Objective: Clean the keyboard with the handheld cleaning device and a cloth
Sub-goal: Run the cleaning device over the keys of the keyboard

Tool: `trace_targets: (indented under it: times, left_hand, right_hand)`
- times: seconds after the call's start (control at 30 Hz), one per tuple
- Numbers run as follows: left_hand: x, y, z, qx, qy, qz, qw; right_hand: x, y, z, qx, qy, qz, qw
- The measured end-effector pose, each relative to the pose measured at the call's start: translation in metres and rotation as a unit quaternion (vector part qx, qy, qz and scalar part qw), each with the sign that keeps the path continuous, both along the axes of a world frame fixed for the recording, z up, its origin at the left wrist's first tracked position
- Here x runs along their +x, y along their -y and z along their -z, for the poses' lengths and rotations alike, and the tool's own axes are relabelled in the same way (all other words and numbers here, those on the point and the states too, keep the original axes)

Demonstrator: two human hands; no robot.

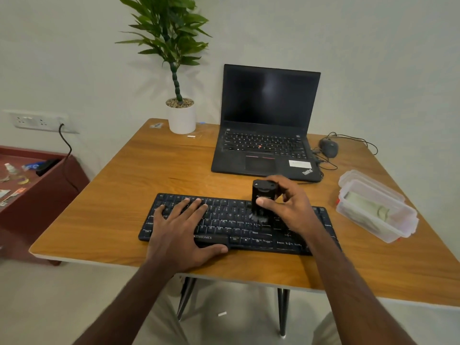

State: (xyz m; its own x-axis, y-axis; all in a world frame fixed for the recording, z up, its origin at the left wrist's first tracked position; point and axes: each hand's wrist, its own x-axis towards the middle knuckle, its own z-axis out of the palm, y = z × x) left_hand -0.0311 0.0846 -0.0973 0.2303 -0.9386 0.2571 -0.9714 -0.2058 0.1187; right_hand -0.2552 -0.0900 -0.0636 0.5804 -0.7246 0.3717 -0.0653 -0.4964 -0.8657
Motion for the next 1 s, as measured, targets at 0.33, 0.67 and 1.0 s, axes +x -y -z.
trace_targets:
  times: [0.33, 0.67, 1.0]
  left_hand:
    - [-0.001, 0.0, 0.0, 0.001, -0.002, -0.003, 1.0]
    - [0.001, 0.002, 0.001, -0.001, -0.002, 0.003, 1.0]
    - [0.001, 0.001, 0.0, 0.0, -0.001, -0.001, 1.0]
  right_hand:
    - [0.018, -0.015, 0.005, -0.005, 0.012, -0.009, 1.0]
    - [-0.019, 0.006, 0.001, 0.028, 0.055, 0.019, 0.998]
    - [-0.026, 0.007, -0.002, -0.006, 0.047, 0.055, 0.997]
